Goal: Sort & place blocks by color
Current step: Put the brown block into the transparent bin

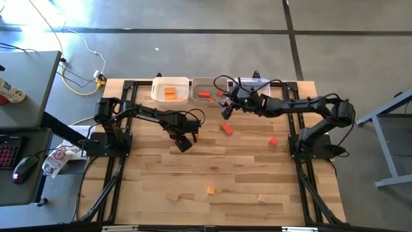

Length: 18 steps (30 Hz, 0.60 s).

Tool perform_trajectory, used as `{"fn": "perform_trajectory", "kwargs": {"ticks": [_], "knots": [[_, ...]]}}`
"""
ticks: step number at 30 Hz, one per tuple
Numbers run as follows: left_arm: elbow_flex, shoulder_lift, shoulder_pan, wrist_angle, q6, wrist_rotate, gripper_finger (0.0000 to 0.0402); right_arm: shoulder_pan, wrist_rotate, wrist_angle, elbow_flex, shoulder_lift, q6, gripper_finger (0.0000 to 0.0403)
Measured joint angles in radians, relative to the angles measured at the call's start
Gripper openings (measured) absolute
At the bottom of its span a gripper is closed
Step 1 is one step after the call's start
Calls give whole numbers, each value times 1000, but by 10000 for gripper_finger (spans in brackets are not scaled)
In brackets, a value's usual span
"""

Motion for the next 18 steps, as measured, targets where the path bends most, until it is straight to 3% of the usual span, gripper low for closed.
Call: {"fn": "perform_trajectory", "kwargs": {"ticks": [5, 9, 18], "knots": [[2, -2, 0, 2, 62, 0, 103, 34, 0, -38, 0, -1, -8, 227], [2, -3, 3, 3, 109, 7, 102, 75, 0, -97, 0, -20, -8, 227], [0, -12, 6, 45, 222, 130, 103, 213, 0, -200, 0, -100, -19, 227]]}}
